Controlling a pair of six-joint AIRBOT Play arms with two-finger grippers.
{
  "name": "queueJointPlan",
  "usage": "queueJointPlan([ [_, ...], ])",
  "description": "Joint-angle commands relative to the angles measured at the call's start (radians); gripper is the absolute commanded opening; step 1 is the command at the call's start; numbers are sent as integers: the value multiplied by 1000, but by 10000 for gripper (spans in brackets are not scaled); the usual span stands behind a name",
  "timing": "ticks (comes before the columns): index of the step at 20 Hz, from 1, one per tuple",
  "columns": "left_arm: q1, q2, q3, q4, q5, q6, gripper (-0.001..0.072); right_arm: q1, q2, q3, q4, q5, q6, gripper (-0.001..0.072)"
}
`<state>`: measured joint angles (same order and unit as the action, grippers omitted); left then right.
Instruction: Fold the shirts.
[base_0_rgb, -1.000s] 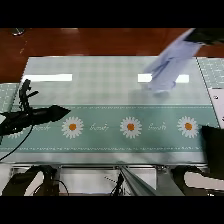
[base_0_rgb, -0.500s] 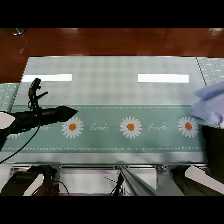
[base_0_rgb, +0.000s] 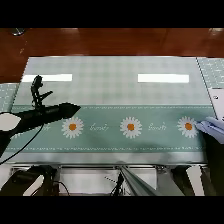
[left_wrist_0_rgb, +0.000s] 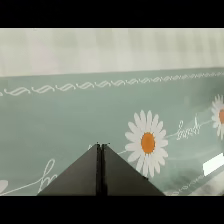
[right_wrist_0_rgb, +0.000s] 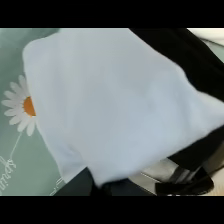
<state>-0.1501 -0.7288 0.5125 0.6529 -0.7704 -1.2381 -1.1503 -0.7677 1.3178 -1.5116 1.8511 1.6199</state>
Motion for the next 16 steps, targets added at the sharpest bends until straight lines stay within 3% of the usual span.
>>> queueJointPlan([
  [1, -4, 0, 0, 0, 62, -15, 28, -26, 92, -63, -175, 4, 53, 223],
  [2, -5, 0, 0, 0, 74, -15, 28, -26, 100, -63, -182, 4, 55, 339],
  [3, -5, 0, 0, 0, 85, -16, 28, -26, 103, -63, -182, 3, 62, 551],
  [4, -5, 0, 0, 0, 98, -16, 28, -26, 103, -63, -176, 4, 61, 637],
  [9, -4, 0, 1, -1, 154, -15, 28, -26, 89, -63, -125, -69, 45, 619],
  [10, -4, 0, 2, -2, 163, -15, 28, -26, 69, -63, -55, -84, 23, 458],
  [11, -2, -1, 12, -2, 165, -15, 28, -26, 42, -63, 60, -102, -5, 133],
  [12, 11, -8, 39, -2, 159, -15, 28, -20, 8, -63, 248, -135, -55, 23],
  [14, 67, -52, 171, -3, 93, -13, 27, 76, -49, -63, 561, -285, -67, 22],
  [16, 101, -138, 367, -2, -13, -12, 27, 315, -85, -63, 669, -496, -97, 22],
])
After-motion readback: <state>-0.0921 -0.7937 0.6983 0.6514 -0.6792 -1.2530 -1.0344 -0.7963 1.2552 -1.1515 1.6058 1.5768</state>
